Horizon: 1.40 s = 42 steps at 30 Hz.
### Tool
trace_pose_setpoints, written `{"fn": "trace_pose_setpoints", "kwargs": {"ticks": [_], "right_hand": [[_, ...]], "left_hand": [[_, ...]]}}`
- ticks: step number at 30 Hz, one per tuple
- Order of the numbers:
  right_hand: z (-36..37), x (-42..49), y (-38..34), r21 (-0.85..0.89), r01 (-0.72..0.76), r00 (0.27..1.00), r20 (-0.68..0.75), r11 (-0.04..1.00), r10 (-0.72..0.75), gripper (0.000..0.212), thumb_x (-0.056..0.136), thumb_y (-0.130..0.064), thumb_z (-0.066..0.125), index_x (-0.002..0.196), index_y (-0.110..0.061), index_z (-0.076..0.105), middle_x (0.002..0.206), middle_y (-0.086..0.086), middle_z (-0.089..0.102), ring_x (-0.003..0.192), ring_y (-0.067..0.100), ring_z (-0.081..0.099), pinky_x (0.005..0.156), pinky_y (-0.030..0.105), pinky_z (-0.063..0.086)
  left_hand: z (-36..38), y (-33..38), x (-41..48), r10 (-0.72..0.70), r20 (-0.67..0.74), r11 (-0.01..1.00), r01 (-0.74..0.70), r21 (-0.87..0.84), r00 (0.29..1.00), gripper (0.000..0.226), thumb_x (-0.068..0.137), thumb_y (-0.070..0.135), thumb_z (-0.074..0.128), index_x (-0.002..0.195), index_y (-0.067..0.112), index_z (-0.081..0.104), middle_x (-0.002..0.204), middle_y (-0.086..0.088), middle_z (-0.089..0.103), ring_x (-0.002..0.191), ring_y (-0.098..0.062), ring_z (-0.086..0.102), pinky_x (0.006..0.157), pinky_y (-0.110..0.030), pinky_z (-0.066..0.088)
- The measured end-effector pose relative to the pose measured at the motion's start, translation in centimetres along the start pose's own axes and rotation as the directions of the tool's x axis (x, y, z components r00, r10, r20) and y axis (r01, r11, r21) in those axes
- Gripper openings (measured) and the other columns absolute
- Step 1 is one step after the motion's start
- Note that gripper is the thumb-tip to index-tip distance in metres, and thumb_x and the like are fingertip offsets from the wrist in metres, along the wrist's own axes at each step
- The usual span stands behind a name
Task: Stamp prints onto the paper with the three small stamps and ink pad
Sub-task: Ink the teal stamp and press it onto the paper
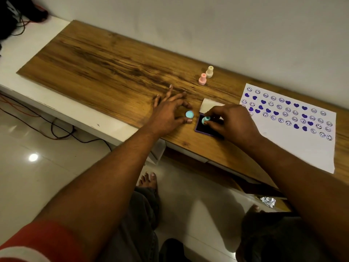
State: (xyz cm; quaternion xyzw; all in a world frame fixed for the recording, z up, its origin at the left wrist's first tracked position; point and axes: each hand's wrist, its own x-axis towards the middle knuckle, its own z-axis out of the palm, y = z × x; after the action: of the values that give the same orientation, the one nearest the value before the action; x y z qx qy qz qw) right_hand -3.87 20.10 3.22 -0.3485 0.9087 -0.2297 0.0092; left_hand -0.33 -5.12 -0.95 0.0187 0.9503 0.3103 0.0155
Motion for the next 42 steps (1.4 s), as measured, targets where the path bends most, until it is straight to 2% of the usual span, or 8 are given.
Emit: {"fn": "trace_pose_setpoints", "kwargs": {"ticks": [8,13,17,26,31,37,42], "right_hand": [[1.4,-0.5,-0.3,0.008,-0.037,0.998,-0.050,0.999,0.037,0.029,0.095,-0.025,0.077,0.122,-0.018,0.077,0.110,0.005,0.080,0.097,0.019,0.074,0.076,0.024,0.050],[1.6,-0.9,-0.1,0.053,-0.060,0.996,-0.061,0.997,0.064,0.030,0.097,-0.029,0.076,0.125,-0.019,0.076,0.114,0.003,0.080,0.099,0.017,0.074,0.078,0.025,0.055],[2.0,-1.2,-0.1,0.034,-0.048,0.995,-0.081,0.998,0.050,0.028,0.095,-0.026,0.077,0.123,-0.018,0.077,0.111,0.004,0.080,0.097,0.018,0.075,0.075,0.022,0.049],[1.6,-1.2,0.0,0.032,-0.037,0.996,-0.080,0.999,0.039,0.030,0.098,-0.030,0.073,0.127,-0.021,0.074,0.112,0.004,0.079,0.098,0.019,0.073,0.077,0.029,0.055],[1.4,-1.4,0.2,0.053,-0.044,0.995,-0.093,0.998,0.049,0.028,0.098,-0.032,0.073,0.124,-0.021,0.075,0.109,0.003,0.079,0.096,0.017,0.072,0.077,0.024,0.046],[0.4,-1.5,0.3,0.071,-0.044,0.994,-0.099,0.996,0.051,0.029,0.097,-0.033,0.076,0.123,-0.021,0.076,0.112,0.003,0.079,0.095,0.017,0.073,0.077,0.030,0.057],[-2.1,-2.4,2.7,0.160,-0.141,0.971,-0.170,0.977,0.168,0.030,0.094,-0.036,0.079,0.121,-0.026,0.076,0.106,-0.009,0.079,0.085,0.001,0.069,0.074,0.014,0.048]], "left_hand": [[-0.2,0.0,0.2,-0.016,0.013,1.000,0.016,-0.007,1.000,0.049,0.078,0.049,0.085,0.123,0.038,0.069,0.165,0.013,0.039,0.162,-0.019,0.001,0.125,-0.060,0.000],[-0.2,0.2,0.2,-0.028,0.007,0.999,0.028,-0.021,1.000,0.051,0.076,0.048,0.087,0.123,0.041,0.068,0.164,0.014,0.040,0.162,-0.019,0.003,0.125,-0.061,0.003],[-0.3,0.3,0.2,-0.026,0.003,1.000,0.026,-0.008,1.000,0.054,0.077,0.048,0.086,0.127,0.042,0.066,0.164,0.013,0.040,0.162,-0.019,0.003,0.125,-0.061,0.004],[0.2,1.3,0.7,0.011,0.008,0.999,-0.011,0.034,1.000,0.051,0.090,0.049,0.074,0.139,0.046,0.060,0.167,0.010,0.037,0.162,-0.022,0.002,0.125,-0.062,0.004],[0.2,2.2,1.0,0.029,0.012,0.998,-0.030,0.060,0.999,0.048,0.094,0.050,0.069,0.141,0.047,0.059,0.167,0.008,0.037,0.162,-0.024,0.003,0.125,-0.063,0.005],[0.3,3.1,1.0,0.034,0.038,0.995,-0.038,0.087,0.999,0.043,0.100,0.043,0.062,0.143,0.045,0.058,0.168,0.006,0.035,0.162,-0.026,0.002,0.125,-0.064,0.005],[0.1,4.8,1.1,0.062,-0.060,0.993,-0.056,0.101,0.996,0.042,0.102,0.043,0.060,0.143,0.037,0.061,0.167,0.007,0.038,0.161,-0.024,0.008,0.125,-0.060,0.007]]}}
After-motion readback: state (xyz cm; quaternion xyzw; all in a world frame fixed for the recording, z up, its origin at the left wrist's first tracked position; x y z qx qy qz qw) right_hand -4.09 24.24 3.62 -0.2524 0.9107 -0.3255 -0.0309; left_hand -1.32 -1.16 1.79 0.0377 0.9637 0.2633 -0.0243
